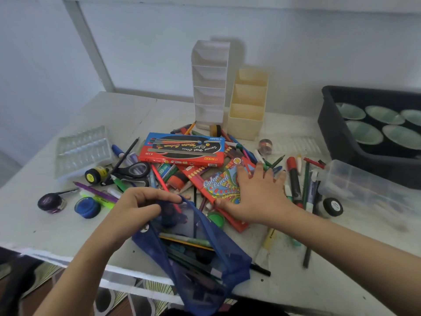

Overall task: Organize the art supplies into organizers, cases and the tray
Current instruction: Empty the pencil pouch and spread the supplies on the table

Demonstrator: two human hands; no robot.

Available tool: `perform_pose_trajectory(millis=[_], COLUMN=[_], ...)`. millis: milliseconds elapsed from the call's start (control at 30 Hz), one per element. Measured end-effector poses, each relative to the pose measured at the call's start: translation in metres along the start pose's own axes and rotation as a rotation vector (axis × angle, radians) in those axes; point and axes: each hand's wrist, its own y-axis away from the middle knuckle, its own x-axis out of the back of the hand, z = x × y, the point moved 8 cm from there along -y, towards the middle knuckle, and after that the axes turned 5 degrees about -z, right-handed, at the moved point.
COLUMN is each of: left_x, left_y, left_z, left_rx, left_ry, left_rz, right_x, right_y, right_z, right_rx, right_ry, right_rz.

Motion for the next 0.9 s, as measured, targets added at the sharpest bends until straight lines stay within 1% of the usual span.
perform_pose_trajectory(millis=[233,433,533,600,700,800,900], left_x=[0.002,0.004,0.005,0.005,0.010,0.013,0.017], left_y=[-0.002,-0.004,-0.004,-0.005,-0.006,-0.006,-0.006], left_z=[0.001,-0.002,-0.003,-0.002,-0.002,-0.002,-0.005], left_rx=[-0.004,0.003,-0.007,-0.020,-0.039,-0.078,-0.076], left_ry=[-0.031,-0.026,-0.022,0.001,0.045,0.085,0.149], left_rz=[-0.020,-0.043,-0.047,-0.044,0.022,0.060,0.096], right_x=[-0.005,0.016,0.043,0.066,0.099,0.123,0.130], right_y=[-0.003,0.001,0.007,0.012,0.016,0.011,0.000], right_z=[-0.007,-0.002,0.005,0.012,0.030,0.050,0.067], right_rx=[-0.029,0.007,0.049,0.067,0.052,0.003,-0.056], right_ry=[0.013,0.016,0.012,-0.021,-0.095,-0.197,-0.311], right_rz=[-0.090,-0.065,-0.027,-0.045,-0.065,0.000,0.069])
